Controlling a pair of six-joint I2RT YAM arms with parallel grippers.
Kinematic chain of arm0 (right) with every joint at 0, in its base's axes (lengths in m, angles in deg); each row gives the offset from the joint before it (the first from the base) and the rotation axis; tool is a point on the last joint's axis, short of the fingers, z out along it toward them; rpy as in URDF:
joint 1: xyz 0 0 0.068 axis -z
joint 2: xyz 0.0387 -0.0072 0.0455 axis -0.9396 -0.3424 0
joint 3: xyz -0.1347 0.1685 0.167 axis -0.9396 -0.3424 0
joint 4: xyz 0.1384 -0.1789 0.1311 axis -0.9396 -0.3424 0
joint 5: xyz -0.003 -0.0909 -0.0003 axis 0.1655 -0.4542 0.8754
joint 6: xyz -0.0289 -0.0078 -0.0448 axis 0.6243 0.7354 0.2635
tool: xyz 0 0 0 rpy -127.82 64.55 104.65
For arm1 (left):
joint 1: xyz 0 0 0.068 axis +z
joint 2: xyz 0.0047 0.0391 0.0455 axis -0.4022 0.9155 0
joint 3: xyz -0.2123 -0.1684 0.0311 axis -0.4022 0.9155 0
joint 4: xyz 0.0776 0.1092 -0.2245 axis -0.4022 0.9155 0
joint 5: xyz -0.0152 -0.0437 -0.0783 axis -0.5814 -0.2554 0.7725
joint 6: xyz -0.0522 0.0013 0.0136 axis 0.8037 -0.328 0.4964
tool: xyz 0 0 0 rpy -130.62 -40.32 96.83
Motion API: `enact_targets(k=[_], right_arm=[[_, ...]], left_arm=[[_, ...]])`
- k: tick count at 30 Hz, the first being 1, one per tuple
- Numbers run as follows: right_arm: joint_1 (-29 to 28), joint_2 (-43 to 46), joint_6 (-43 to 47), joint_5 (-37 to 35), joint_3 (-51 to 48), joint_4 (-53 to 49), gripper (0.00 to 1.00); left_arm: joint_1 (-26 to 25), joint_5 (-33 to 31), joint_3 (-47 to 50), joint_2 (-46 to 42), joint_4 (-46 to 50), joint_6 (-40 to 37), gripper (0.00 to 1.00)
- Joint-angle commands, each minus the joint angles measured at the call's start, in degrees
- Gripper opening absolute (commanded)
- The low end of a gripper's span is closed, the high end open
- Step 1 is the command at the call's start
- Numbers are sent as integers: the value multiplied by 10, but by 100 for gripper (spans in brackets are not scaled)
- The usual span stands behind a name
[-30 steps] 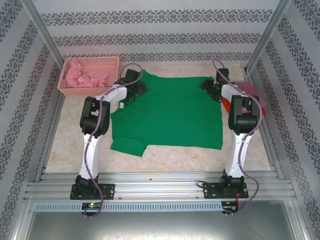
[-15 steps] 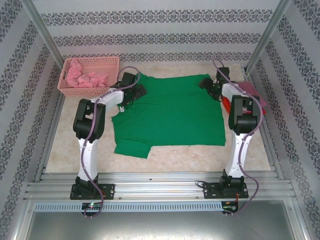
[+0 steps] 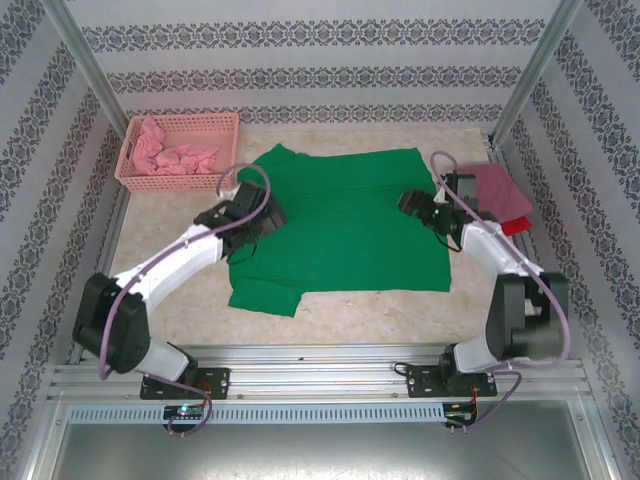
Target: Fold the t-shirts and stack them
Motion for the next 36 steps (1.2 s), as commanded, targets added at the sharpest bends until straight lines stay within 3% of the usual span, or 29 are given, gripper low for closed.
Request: enact_targets(k=[1, 3, 6, 8, 14, 19, 24, 30, 35, 36], right_arm=[[-27, 48, 17, 0, -42, -29, 85], [-36, 61, 10, 5, -60, -29, 84], [-40, 57, 15, 7, -58, -34, 84], [-42, 46, 20, 14, -49, -36, 84], [-54, 30, 29, 36, -26, -43, 84], [-54, 34, 43, 41, -17, -57, 84], [-54, 35, 37, 44, -19, -57, 84], [-53, 31, 30, 44, -23, -50, 84], [-53, 29, 36, 45, -27, -49, 84], [-52, 26, 35, 45, -28, -48, 84]], left_arm=[[-28, 6, 69, -47, 67, 101, 86], [-43, 41, 98, -61, 71, 130, 82], [-80, 34, 129, -83, 92, 175, 74], [-97, 27, 156, -95, 96, 203, 74], [-91, -27, 242, -121, 37, 202, 73], [-91, 7, 309, -137, -30, 200, 71], [-91, 21, 309, -157, 28, 215, 46], [-91, 35, 316, -158, 118, 243, 37], [-92, 40, 296, -179, 124, 215, 3], [-92, 31, 283, -187, 128, 207, 0]])
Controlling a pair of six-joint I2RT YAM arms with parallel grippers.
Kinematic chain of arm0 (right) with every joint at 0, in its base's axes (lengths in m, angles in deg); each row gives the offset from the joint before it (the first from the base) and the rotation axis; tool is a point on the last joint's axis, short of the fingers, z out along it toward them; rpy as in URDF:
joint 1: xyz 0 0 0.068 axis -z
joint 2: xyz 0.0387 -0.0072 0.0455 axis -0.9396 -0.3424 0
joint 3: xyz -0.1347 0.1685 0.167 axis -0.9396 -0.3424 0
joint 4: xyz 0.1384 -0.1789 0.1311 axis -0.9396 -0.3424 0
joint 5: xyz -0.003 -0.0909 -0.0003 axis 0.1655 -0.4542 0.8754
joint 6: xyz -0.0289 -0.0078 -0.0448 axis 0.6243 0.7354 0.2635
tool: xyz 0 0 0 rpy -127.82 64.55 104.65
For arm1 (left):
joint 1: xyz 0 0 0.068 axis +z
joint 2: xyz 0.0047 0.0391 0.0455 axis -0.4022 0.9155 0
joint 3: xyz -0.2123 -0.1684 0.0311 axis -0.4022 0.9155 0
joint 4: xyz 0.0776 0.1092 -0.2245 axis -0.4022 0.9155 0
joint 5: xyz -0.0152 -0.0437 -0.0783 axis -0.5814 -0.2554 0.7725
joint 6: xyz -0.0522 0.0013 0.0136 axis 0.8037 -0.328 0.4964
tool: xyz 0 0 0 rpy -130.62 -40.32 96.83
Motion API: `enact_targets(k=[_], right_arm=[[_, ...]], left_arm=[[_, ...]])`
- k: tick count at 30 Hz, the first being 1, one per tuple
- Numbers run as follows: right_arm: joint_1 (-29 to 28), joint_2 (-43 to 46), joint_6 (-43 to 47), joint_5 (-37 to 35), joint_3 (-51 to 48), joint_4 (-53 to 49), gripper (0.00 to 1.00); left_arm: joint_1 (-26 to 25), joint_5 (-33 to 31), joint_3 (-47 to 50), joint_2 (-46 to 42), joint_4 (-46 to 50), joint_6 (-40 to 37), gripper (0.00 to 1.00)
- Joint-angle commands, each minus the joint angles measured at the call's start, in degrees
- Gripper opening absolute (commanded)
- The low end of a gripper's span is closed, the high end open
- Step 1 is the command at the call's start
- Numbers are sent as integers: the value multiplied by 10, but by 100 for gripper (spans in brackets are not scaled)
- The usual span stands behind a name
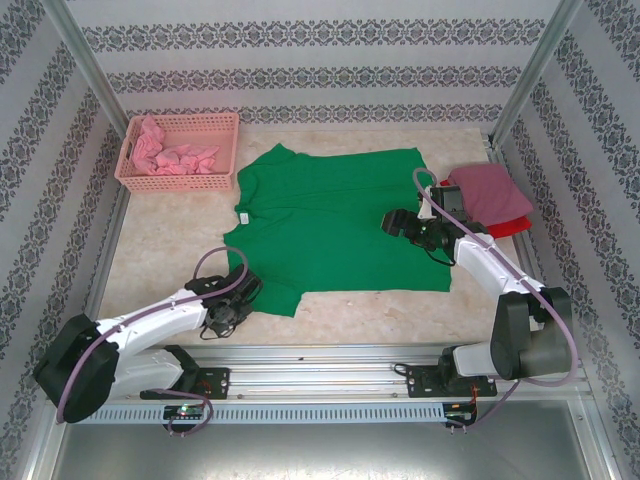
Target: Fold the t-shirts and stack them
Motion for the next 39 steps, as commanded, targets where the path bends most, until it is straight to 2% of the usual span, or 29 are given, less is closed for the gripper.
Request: enact_targets(k=[1, 5, 9, 13, 17, 29, 34, 39], right_arm=[[-2, -8, 6, 11, 4, 0, 84], [0, -11, 5, 13, 5, 4, 84], [5, -14, 6, 16, 8, 3, 84], [14, -6, 8, 21, 10, -3, 84], [29, 23, 10, 19, 0, -12, 84], [50, 55, 13, 28, -17, -23, 84], [50, 59, 13, 32, -17, -24, 84], [51, 58, 9, 37, -15, -19, 84]], left_arm=[[1, -20, -40, -24, 41, -21, 0], [5, -39, -79, -1, 21, -50, 0], [15, -33, -95, 62, -30, -65, 0], [18, -24, -96, 118, -59, -66, 0], [18, 8, -82, 135, -63, -60, 0], [4, 87, 43, 2, 11, 35, 0], [-6, 85, 42, -61, 42, 57, 0], [-12, 92, -2, -81, 43, 63, 2]])
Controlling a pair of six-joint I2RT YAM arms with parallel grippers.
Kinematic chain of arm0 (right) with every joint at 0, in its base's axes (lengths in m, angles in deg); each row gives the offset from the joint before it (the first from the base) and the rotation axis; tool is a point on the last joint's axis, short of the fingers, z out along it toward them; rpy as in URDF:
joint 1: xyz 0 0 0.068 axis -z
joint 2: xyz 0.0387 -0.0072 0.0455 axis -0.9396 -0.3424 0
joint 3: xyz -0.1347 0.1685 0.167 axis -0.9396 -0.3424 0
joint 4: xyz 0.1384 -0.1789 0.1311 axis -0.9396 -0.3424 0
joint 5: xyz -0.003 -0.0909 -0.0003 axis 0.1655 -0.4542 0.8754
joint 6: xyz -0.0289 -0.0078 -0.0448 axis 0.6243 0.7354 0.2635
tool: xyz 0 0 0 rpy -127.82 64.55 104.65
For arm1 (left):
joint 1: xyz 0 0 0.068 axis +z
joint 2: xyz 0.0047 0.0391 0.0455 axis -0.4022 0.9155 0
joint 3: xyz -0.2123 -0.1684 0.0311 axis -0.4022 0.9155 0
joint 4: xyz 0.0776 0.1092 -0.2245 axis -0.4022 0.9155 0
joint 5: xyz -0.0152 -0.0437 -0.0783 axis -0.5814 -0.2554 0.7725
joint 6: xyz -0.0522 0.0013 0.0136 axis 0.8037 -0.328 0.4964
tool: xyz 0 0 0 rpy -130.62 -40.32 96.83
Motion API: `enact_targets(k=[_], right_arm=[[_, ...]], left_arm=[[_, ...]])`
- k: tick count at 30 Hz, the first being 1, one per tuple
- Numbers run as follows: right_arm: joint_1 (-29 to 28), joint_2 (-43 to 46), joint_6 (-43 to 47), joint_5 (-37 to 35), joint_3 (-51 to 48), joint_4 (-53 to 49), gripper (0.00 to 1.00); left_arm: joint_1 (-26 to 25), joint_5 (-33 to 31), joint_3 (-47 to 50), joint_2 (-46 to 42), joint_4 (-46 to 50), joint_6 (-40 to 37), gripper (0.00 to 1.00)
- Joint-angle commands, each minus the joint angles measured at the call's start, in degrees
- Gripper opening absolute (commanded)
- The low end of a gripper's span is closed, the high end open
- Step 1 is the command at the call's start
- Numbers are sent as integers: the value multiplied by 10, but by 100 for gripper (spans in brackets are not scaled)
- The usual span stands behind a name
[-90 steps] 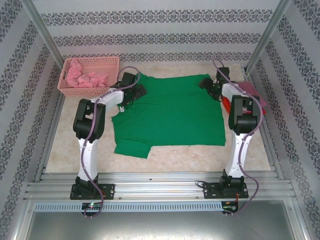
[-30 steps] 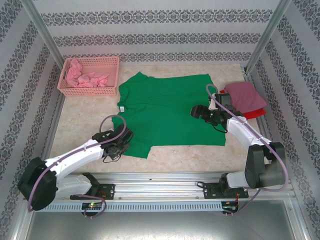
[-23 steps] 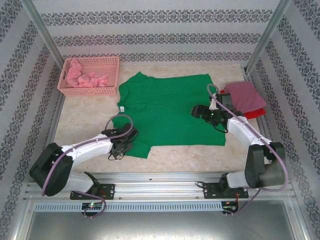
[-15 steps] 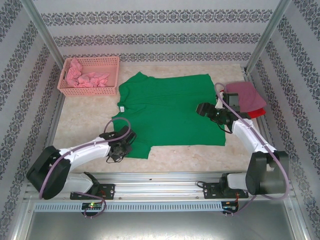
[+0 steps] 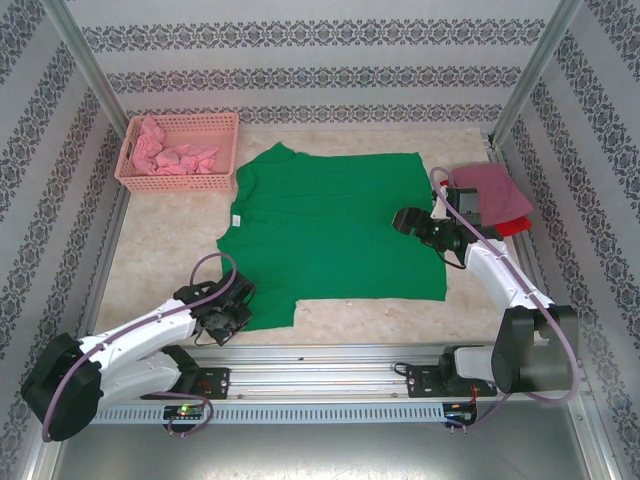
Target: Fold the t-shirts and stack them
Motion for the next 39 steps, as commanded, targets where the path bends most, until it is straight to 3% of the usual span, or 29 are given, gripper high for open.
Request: enact_targets(k=[1, 10, 16, 21, 29, 39], right_arm=[[4, 13, 7, 14, -4, -2, 84], [5, 9, 5, 18, -4, -1, 84], [12, 17, 9, 15, -12, -5, 84], [14, 18, 8, 15, -21, -3, 84], [17, 23, 11, 17, -25, -3, 84], [19, 18, 14, 22, -19, -2, 84]], left_arm=[[-8, 6, -33, -17, 35, 25, 3], [36, -83, -90, 17, 93, -23, 4], [37, -61, -32, 23, 68, -6, 1], [34, -5, 7, 52, 3, -5, 0], [-21, 32, -4, 96, -5, 7, 0], [-92, 66, -12, 84, 23, 32, 0]])
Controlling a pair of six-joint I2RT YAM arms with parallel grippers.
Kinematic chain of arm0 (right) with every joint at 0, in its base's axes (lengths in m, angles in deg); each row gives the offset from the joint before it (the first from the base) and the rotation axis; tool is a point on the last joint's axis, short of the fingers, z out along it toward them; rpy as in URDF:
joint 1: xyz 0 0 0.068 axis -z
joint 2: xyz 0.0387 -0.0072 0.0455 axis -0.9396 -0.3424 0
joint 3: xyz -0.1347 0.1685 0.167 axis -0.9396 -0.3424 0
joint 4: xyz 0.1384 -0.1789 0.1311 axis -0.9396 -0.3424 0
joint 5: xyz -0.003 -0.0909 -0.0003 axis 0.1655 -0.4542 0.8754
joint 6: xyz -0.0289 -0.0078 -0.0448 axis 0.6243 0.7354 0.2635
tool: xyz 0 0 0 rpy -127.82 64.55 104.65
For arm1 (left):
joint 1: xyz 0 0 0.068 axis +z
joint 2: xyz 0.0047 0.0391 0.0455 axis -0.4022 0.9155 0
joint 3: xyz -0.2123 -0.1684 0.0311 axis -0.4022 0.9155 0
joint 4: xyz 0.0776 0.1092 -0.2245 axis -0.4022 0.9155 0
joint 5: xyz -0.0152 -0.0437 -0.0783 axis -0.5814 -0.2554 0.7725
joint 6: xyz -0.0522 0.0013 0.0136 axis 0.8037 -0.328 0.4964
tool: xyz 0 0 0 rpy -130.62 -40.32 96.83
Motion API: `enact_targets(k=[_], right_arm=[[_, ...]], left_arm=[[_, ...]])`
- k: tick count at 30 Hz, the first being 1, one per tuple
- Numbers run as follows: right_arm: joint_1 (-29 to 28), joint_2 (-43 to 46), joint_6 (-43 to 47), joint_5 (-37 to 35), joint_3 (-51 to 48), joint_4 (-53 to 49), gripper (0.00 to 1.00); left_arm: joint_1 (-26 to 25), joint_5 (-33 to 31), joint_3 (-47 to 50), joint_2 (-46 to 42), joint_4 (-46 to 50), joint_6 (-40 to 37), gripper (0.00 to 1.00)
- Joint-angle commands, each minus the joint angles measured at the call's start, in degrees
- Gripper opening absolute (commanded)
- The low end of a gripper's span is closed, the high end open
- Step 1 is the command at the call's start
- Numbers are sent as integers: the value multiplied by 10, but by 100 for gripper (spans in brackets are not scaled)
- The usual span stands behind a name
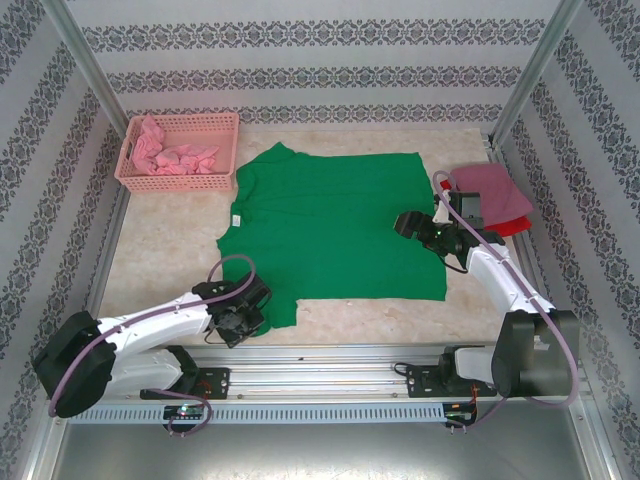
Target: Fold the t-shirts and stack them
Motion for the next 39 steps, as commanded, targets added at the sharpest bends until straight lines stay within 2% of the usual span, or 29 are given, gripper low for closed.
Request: enact_targets(k=[1, 6, 8, 10, 13, 15, 18, 21, 25, 30, 39], right_arm=[[7, 4, 12, 11, 2, 0, 84], [7, 4, 12, 12, 6, 1, 84], [7, 3, 12, 14, 8, 0, 84], [7, 1, 11, 15, 10, 0, 84], [7, -5, 8, 20, 13, 5, 84], [6, -12, 3, 25, 15, 11, 84], [5, -20, -2, 32, 21, 13, 84], [4, -17, 3, 29, 28, 7, 84], [5, -19, 4, 24, 32, 4, 84], [5, -15, 4, 19, 28, 1, 84], [7, -15, 3, 19, 23, 4, 84]], left_arm=[[-23, 38, 16, 6, 39, 21, 0], [-26, 21, -17, -23, 88, 15, 0], [-25, 1, -38, -47, 126, 11, 3], [-23, -24, -66, -71, 165, 9, 10], [-4, -61, -107, -97, 208, -5, 30], [31, -88, -121, -109, 219, -21, 42], [93, -95, -120, -112, 188, -41, 51], [129, -90, -110, -93, 145, -46, 52], [159, -69, -80, -52, 76, -22, 50], [162, -69, -53, -32, 39, 32, 45], [190, -45, -38, 27, -32, 12, 39]])
